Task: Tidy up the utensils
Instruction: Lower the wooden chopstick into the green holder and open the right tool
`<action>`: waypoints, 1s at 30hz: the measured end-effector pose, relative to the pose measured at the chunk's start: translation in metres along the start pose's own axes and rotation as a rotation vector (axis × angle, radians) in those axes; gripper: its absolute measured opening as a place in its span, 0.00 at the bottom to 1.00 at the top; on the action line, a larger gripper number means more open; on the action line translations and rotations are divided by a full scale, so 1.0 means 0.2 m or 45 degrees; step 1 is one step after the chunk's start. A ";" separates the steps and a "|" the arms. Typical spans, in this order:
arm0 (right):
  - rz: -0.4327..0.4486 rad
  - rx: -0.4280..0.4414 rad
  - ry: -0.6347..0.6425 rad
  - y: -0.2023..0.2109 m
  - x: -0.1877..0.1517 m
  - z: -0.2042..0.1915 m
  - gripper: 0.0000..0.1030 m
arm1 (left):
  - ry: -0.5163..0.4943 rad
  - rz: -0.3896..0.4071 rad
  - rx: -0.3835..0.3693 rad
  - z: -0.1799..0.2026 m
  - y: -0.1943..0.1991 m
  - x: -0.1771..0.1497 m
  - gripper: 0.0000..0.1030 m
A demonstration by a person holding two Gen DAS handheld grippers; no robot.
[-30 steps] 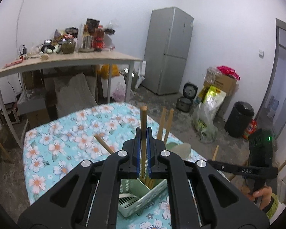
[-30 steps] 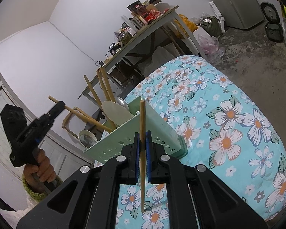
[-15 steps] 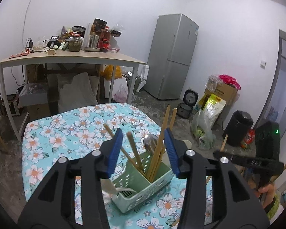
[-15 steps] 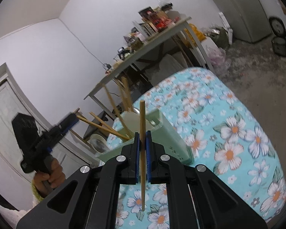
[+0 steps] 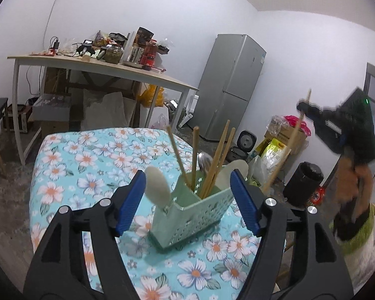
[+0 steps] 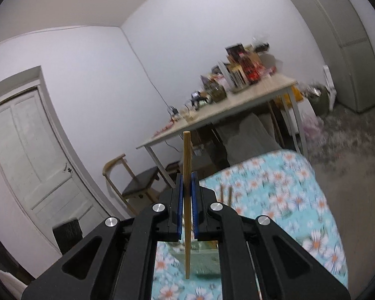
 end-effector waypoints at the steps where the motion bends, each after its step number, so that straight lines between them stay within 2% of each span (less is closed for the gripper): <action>1: 0.011 0.001 0.021 -0.01 0.04 -0.03 0.06 | 0.005 0.001 0.000 -0.01 0.01 -0.01 0.66; 7: 0.048 -0.034 0.104 -0.12 0.17 -0.08 0.06 | 0.038 -0.008 -0.003 -0.08 0.06 -0.09 0.68; 12: 0.023 -0.080 0.131 -0.23 0.17 -0.06 0.06 | 0.052 -0.023 -0.010 -0.10 0.05 -0.13 0.68; 21: -0.112 -0.137 0.145 -0.49 -0.05 0.07 0.06 | 0.059 -0.057 -0.019 -0.10 0.01 -0.18 0.68; 27: -0.273 -0.145 0.085 -0.60 -0.28 0.14 0.08 | 0.065 -0.083 -0.025 -0.09 -0.02 -0.21 0.69; 28: -0.286 -0.147 0.077 -0.60 -0.30 0.15 0.10 | 0.066 -0.090 -0.026 -0.08 -0.02 -0.22 0.69; 30: -0.296 -0.148 0.062 -0.58 -0.33 0.17 0.30 | 0.066 -0.097 -0.030 -0.07 -0.03 -0.23 0.70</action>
Point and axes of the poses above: each gripper's, at about its wrist camera, not at the fingertips, and y roughly against the way its jaws point, z to its right, x to its top, the point moved 5 cm from there along -y, roughly the way its jaws point, and after that the axes turned 3 degrees about x, right-handed, at the moved point
